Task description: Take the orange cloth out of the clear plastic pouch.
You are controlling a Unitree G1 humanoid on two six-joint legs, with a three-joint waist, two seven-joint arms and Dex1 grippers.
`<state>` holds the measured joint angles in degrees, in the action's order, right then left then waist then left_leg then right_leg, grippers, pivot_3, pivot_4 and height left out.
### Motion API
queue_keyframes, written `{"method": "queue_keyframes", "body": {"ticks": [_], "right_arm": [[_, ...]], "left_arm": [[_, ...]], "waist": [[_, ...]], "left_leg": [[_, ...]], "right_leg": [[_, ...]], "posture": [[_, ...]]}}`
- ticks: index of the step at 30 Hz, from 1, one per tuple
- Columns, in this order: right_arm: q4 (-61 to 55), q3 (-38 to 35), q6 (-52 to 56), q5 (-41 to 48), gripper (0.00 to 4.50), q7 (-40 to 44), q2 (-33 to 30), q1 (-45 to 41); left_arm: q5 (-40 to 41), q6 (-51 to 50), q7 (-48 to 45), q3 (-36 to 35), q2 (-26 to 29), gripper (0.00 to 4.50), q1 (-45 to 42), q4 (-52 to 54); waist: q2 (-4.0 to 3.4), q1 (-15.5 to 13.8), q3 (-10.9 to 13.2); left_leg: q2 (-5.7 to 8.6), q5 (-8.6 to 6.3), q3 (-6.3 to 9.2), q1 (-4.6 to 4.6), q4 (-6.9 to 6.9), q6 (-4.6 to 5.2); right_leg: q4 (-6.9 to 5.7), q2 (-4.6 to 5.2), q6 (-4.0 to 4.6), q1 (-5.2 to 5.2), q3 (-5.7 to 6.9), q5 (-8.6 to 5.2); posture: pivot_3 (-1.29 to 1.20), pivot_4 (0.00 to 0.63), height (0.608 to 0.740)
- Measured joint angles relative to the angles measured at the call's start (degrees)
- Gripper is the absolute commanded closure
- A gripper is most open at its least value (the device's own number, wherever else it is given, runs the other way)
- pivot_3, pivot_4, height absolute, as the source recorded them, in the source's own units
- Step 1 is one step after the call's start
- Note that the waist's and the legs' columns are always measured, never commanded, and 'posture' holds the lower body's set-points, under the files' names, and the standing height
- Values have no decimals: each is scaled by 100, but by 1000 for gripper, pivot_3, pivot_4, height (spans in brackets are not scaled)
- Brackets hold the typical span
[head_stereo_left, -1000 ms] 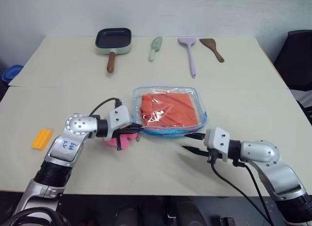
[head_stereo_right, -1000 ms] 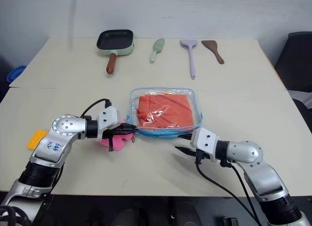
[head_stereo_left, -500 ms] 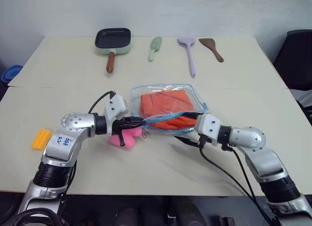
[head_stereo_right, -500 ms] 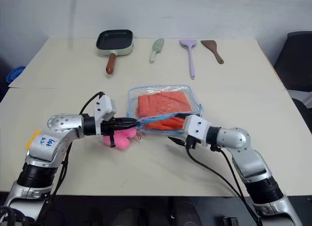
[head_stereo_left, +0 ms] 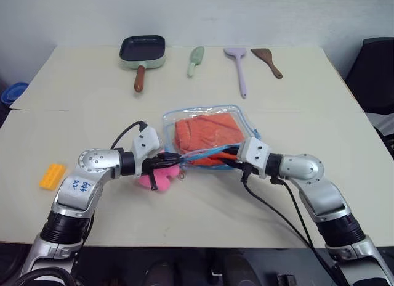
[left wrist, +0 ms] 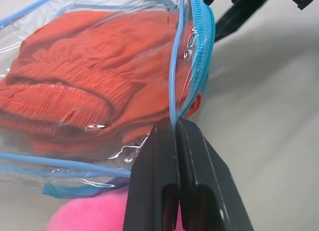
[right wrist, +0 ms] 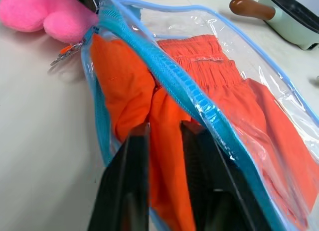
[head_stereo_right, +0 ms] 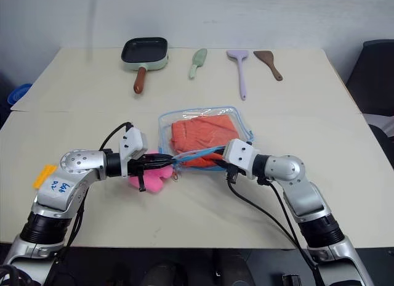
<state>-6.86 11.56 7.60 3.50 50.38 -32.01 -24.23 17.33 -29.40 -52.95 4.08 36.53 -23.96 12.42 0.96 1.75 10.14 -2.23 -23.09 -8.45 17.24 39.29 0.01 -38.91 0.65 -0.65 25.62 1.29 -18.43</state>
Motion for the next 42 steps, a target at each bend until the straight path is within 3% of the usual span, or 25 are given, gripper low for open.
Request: {"method": "queue_keyframes", "body": {"ticks": [5,8,13,26,38,42], "right_arm": [[97,211,-293,-319,3373,5,-2,-23],[177,243,-409,-420,2804,14,-2,-37],[361,329,-667,-634,1150,-12,-2,-114],[770,402,-900,-892,1150,-167,140,-262],[1802,735,-1579,-1794,1150,-816,335,-895],[2381,882,-1938,-2080,2084,-1184,383,-1192]], "left_arm": [[-26,89,3,47,0,4500,20,8],[-63,171,3,49,0,4500,19,-13],[-84,244,-2,68,-1,4500,8,-124],[-111,284,-39,156,-2,4500,-109,-201],[-127,284,-40,164,-12,4500,-151,-211],[-138,291,-32,163,-24,4500,-151,-216]], "waist": [[0,2,0],[0,0,0],[0,8,0],[0,5,0],[0,26,0],[-1,36,-1]], "left_leg": [[0,0,0,0,0,0],[0,0,0,0,0,0],[0,0,0,0,0,0],[0,0,0,0,0,0],[0,0,-1,-2,0,0],[0,0,-2,-5,4,0]], "right_leg": [[0,0,0,0,0,0],[0,0,0,0,0,0],[0,-1,0,0,0,0],[0,0,0,0,0,0],[-1,0,1,-1,0,0],[-5,0,1,-3,0,0]], "posture": [[0,150,740],[0,150,740],[0,150,740],[0,150,740],[0,150,740],[0,150,740]]}}
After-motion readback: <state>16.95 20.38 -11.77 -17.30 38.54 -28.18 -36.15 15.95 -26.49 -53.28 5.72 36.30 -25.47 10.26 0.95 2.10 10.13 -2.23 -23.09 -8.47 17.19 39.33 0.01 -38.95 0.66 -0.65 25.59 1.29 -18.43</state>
